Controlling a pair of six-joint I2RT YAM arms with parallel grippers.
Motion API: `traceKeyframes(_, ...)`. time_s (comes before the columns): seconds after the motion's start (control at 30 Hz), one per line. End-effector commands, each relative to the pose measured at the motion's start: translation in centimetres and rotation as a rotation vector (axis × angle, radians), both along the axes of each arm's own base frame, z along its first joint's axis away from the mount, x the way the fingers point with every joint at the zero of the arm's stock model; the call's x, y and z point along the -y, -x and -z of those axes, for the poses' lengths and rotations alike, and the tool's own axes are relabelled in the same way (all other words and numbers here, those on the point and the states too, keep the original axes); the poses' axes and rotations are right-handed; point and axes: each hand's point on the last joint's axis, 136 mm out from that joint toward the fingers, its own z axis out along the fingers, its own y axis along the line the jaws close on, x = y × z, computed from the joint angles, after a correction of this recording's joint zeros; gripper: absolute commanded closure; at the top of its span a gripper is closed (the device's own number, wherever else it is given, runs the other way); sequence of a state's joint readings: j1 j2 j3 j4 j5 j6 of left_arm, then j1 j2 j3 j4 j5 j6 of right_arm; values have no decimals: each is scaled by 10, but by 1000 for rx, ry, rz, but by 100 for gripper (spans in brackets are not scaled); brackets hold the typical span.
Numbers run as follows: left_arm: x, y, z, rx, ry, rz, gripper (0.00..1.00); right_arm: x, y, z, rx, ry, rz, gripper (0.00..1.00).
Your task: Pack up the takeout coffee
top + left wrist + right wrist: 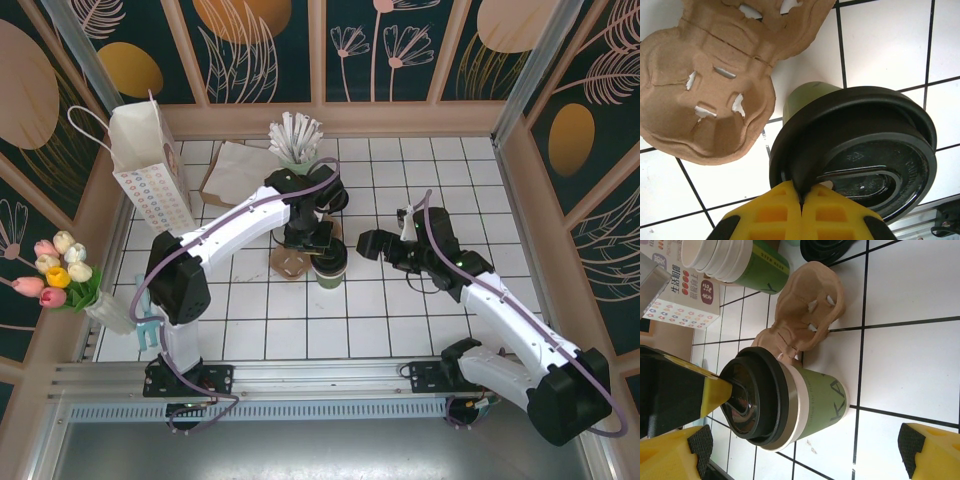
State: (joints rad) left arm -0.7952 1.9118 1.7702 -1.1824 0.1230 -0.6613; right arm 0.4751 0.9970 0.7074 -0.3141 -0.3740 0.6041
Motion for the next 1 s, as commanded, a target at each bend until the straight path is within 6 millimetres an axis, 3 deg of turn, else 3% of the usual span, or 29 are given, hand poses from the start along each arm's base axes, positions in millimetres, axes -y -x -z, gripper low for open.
traceKeyframes(0.0,2,8,0,-39,-13,44,100,-4,6,4,-12,-4,-37,3)
traceKeyframes(0.1,9,14,3,-79,18,67,100,-6,6,8,-30,-3,-40,3)
traceKeyframes(0.43,3,11,10,-91,-47,104,100,-8,7,15,-58,4,-56,3)
traceKeyframes(0.73,4,4,-8,-58,-52,107,100,-11,5,17,-61,8,-64,4)
traceKeyframes(0.97,-3,8,3,-74,-85,115,100,-10,6,19,-67,16,-69,3)
